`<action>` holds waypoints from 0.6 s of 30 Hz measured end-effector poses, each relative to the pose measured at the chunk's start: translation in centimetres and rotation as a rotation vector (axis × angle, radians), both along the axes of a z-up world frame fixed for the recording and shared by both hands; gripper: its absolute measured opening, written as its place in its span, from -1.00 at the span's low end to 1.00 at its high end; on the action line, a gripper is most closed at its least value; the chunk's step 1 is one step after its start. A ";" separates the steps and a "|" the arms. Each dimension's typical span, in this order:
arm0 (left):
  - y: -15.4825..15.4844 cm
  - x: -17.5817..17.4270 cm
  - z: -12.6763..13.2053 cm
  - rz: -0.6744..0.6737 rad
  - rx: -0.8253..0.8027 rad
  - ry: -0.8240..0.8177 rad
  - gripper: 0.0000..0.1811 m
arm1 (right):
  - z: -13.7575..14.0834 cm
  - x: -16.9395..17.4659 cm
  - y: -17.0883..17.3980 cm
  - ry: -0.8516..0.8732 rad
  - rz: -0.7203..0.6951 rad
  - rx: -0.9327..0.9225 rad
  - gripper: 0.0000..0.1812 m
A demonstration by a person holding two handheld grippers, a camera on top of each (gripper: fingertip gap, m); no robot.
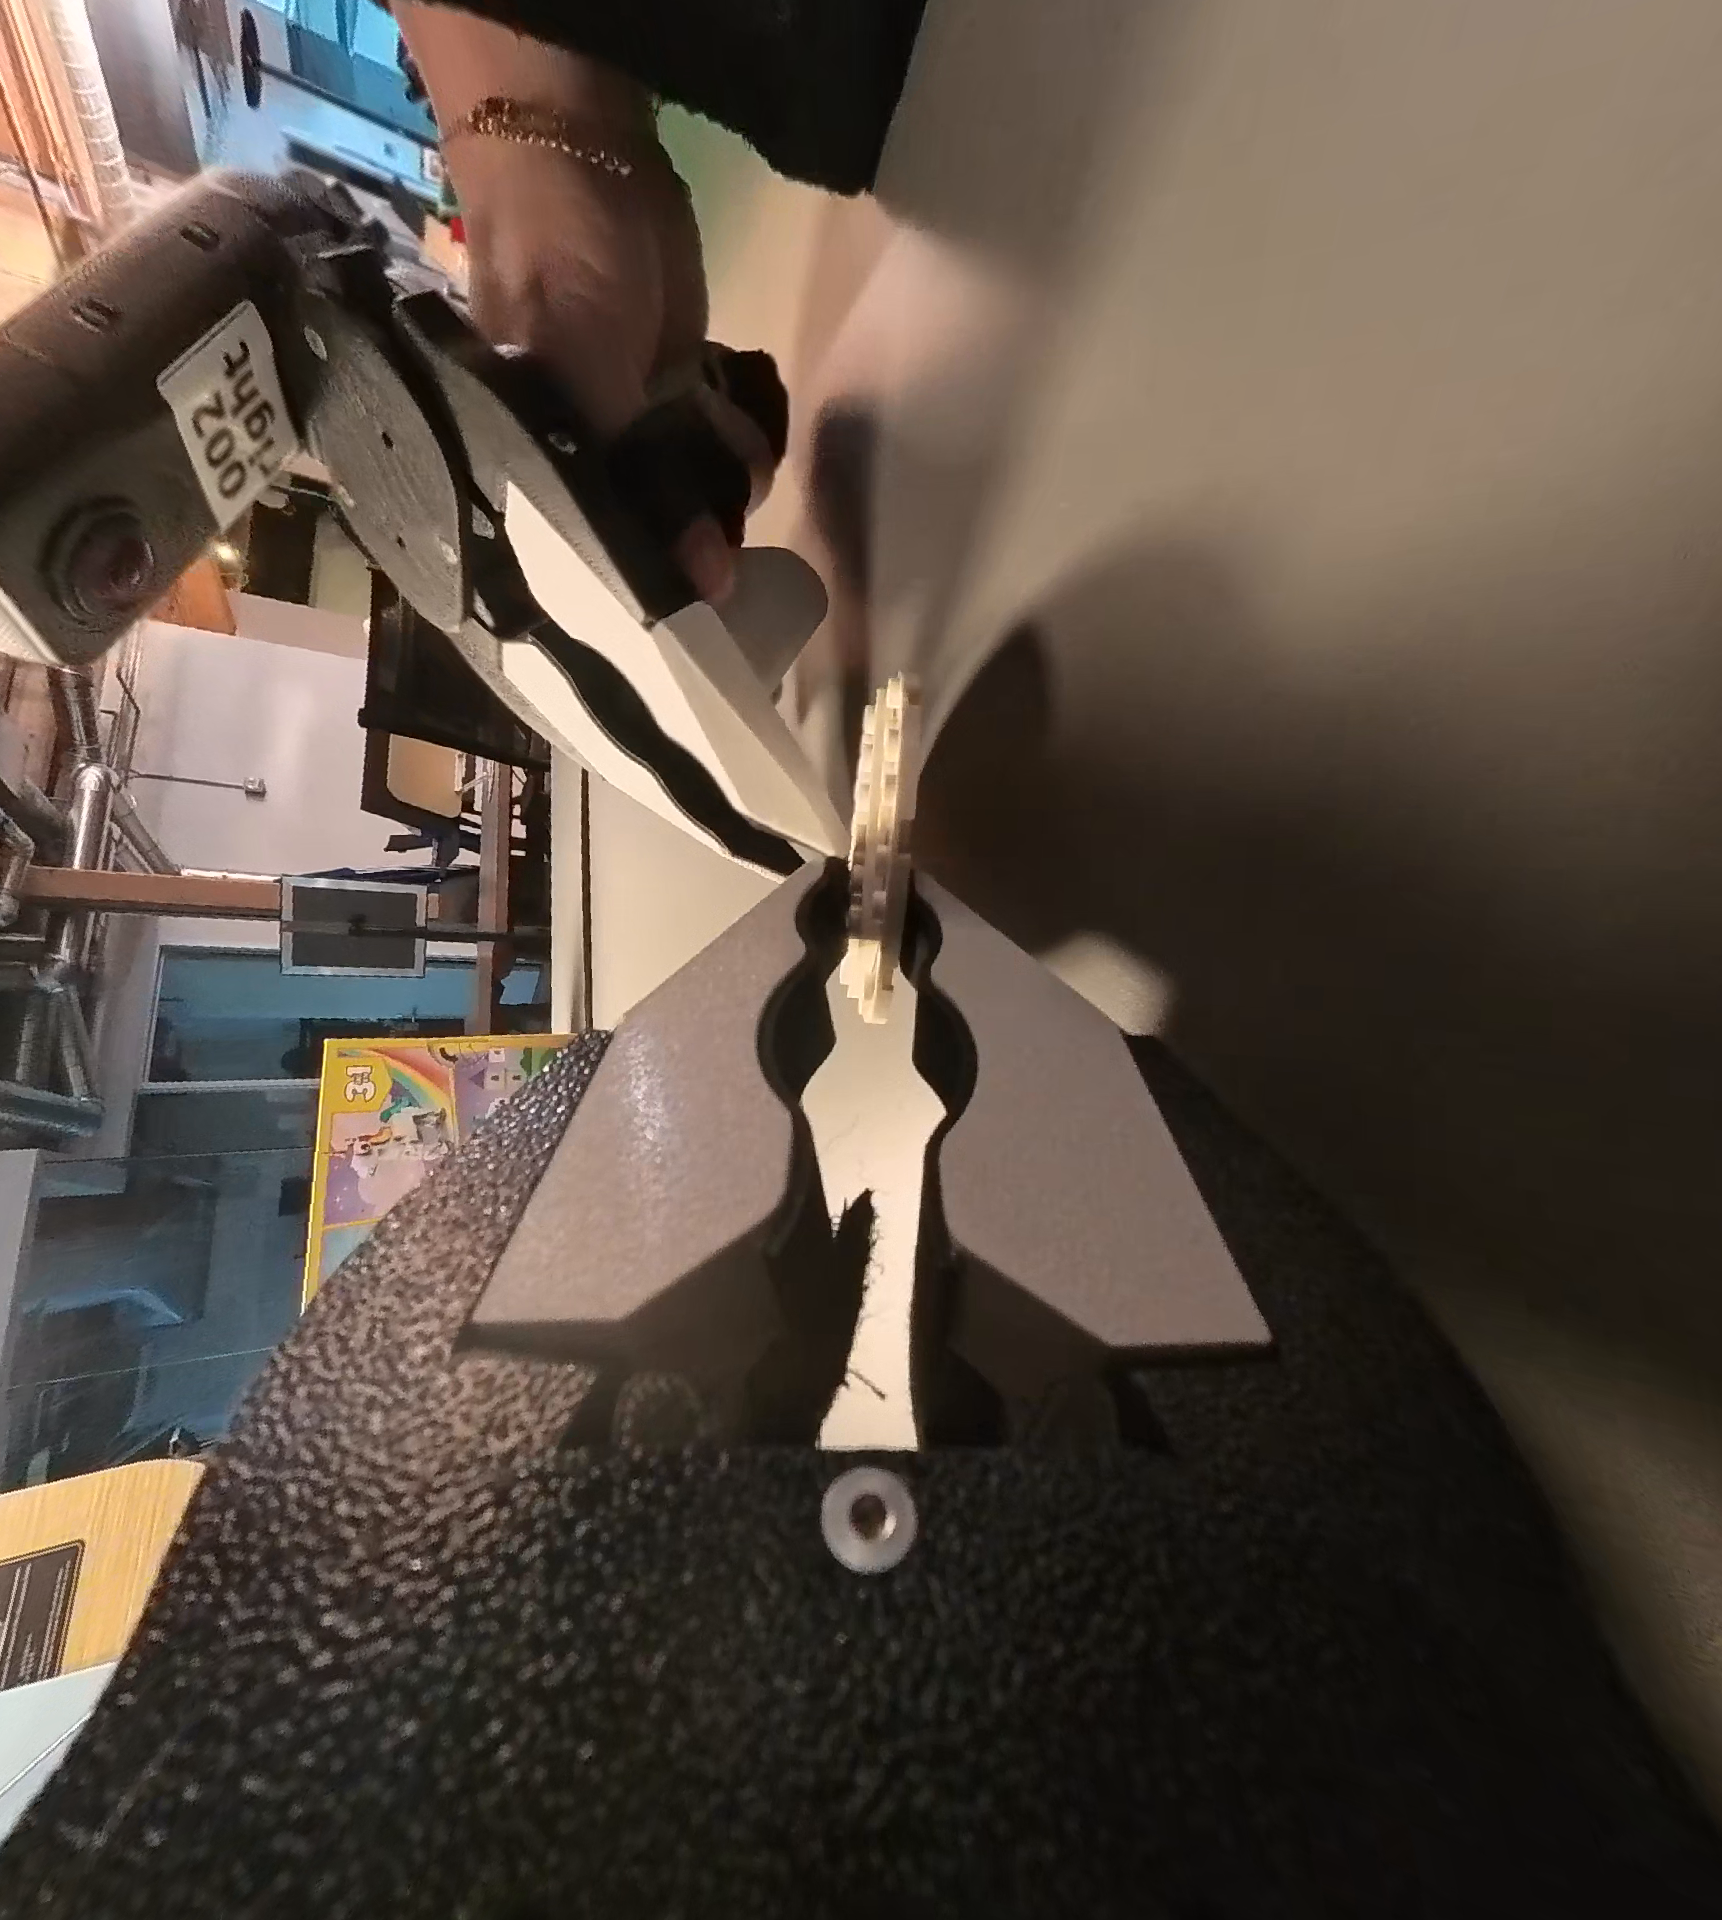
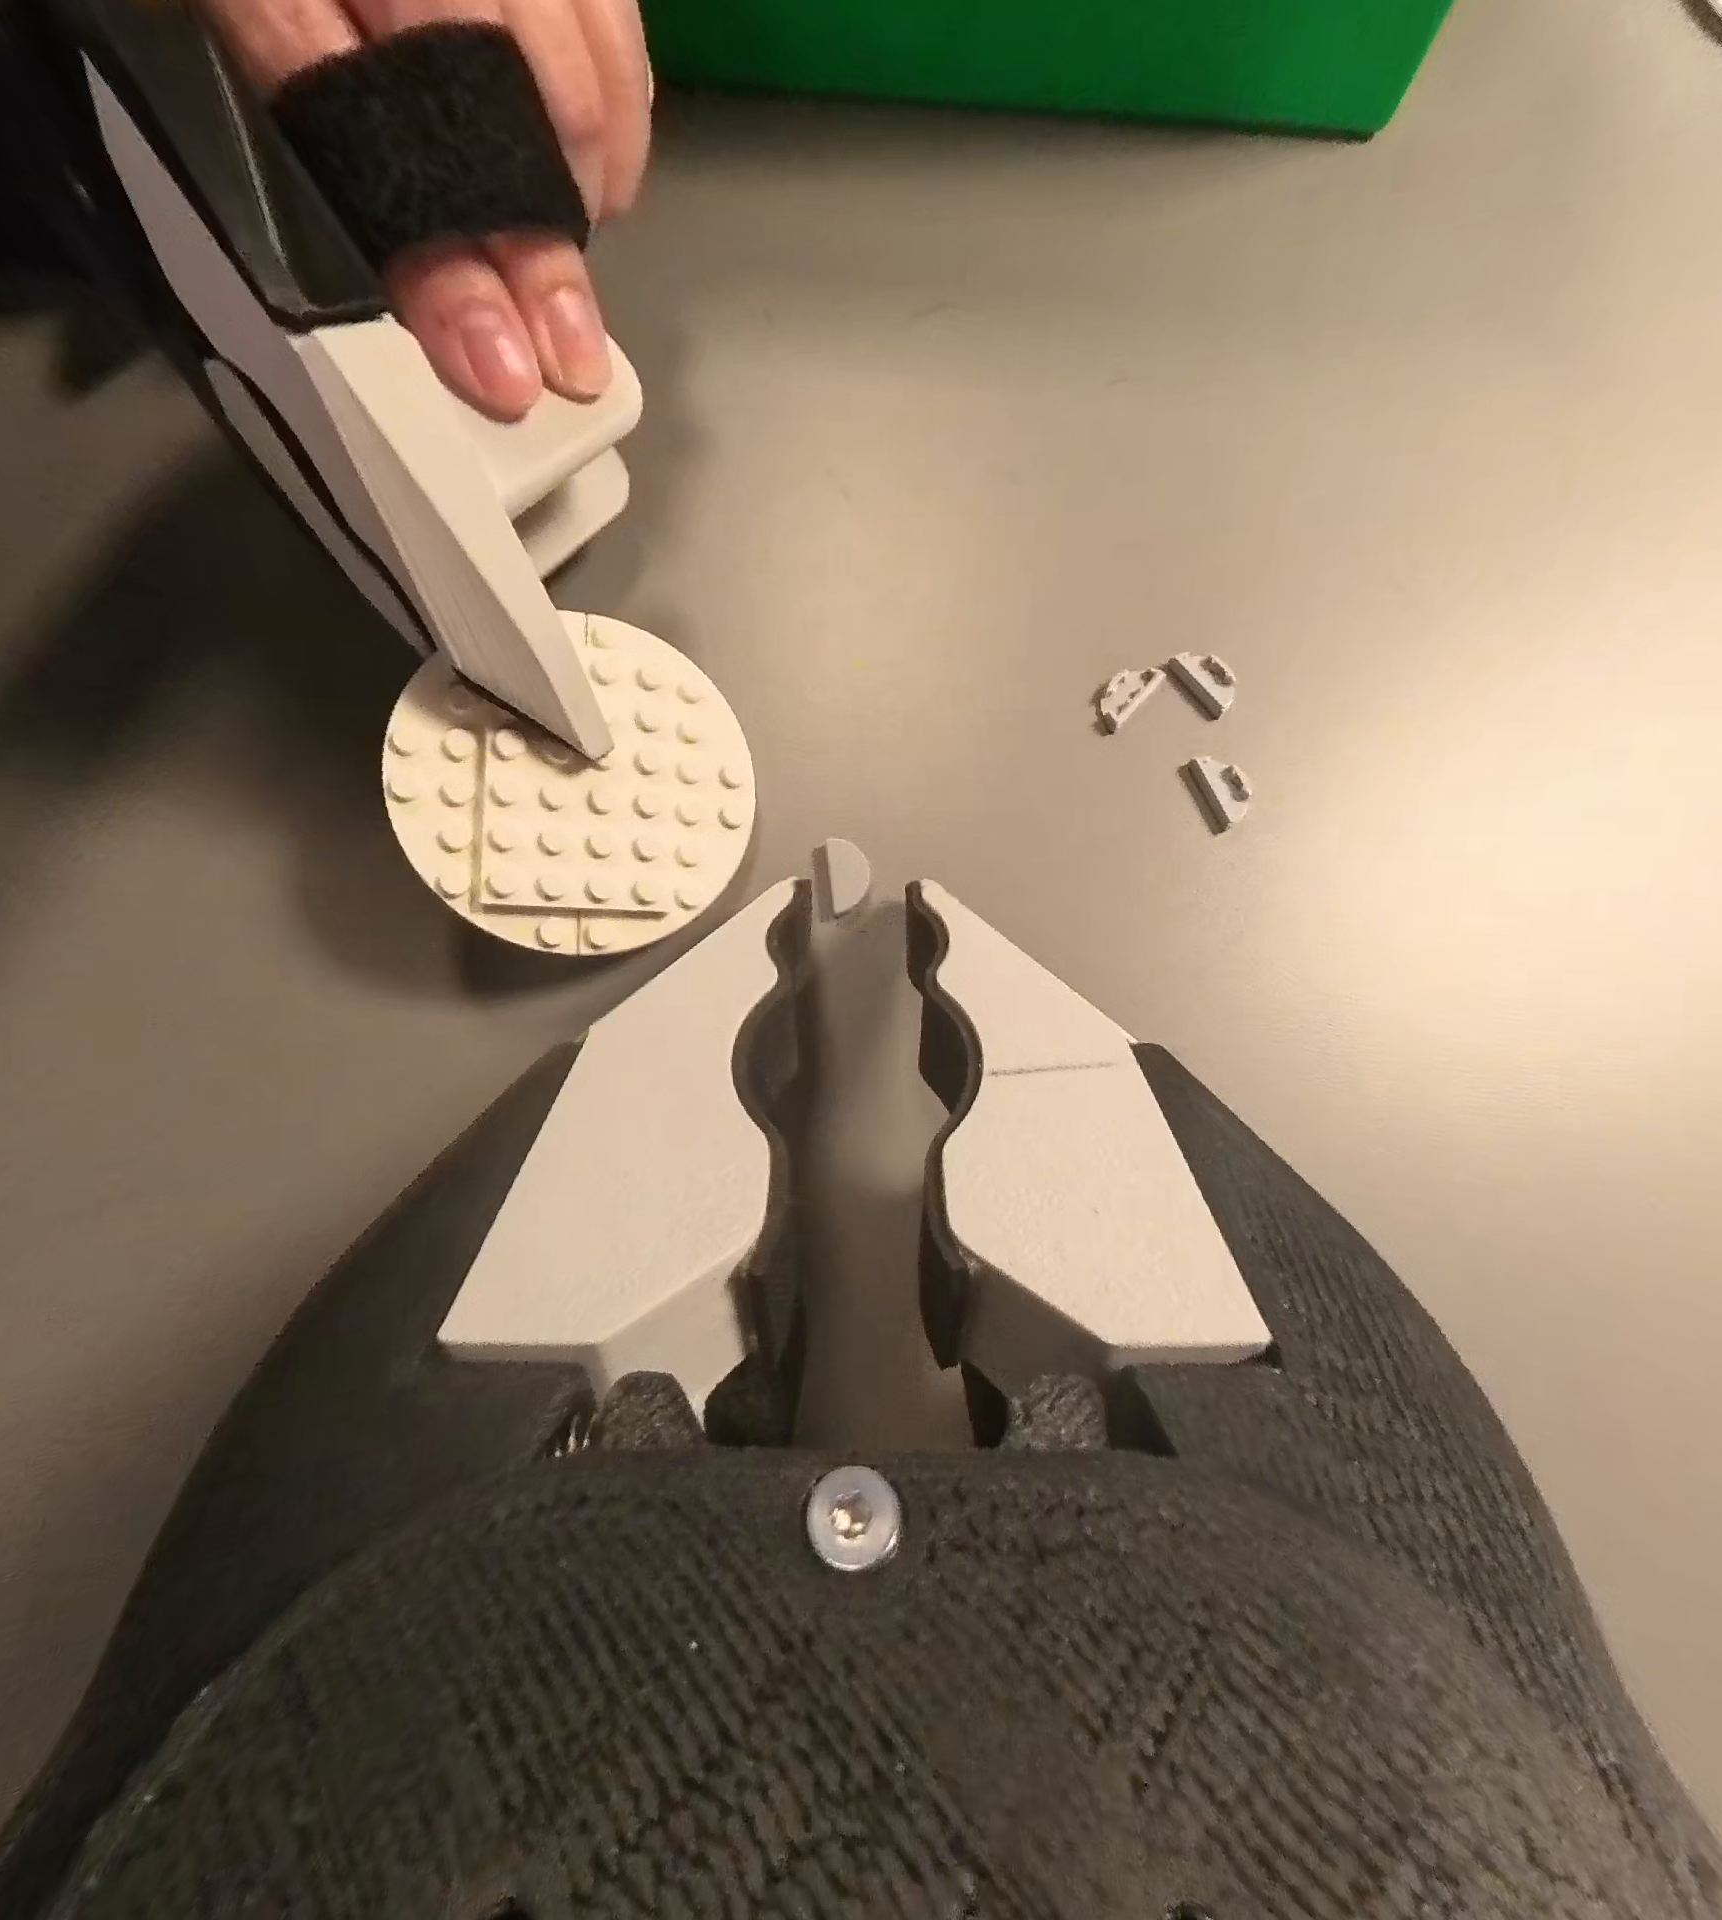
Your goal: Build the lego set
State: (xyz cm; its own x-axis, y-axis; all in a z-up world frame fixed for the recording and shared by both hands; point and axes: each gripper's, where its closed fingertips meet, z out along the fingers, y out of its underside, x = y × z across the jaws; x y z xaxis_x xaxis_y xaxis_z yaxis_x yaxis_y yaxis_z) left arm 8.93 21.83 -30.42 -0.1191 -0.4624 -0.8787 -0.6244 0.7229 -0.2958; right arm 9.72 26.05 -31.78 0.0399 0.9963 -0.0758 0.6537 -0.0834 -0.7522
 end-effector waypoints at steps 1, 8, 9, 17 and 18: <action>0.0 0.0 0.0 -0.001 0.000 0.001 -0.93 | 0.0 0.0 -0.1 0.004 0.005 -0.011 -0.82; -0.3 -0.1 -0.1 0.000 -0.005 0.006 -0.93 | -0.2 -0.4 -0.2 0.010 0.033 -0.017 -0.89; -0.3 -0.1 -0.1 0.000 -0.004 0.005 -0.93 | -0.2 -0.5 -0.2 0.010 0.034 -0.013 -0.90; 0.5 -0.6 1.2 0.046 0.091 -0.033 -0.93 | 0.1 -0.9 0.2 0.031 0.031 0.068 -0.94; 0.9 -0.8 1.8 0.070 0.140 -0.044 -0.92 | 0.6 -1.1 0.6 0.062 0.013 0.097 -0.94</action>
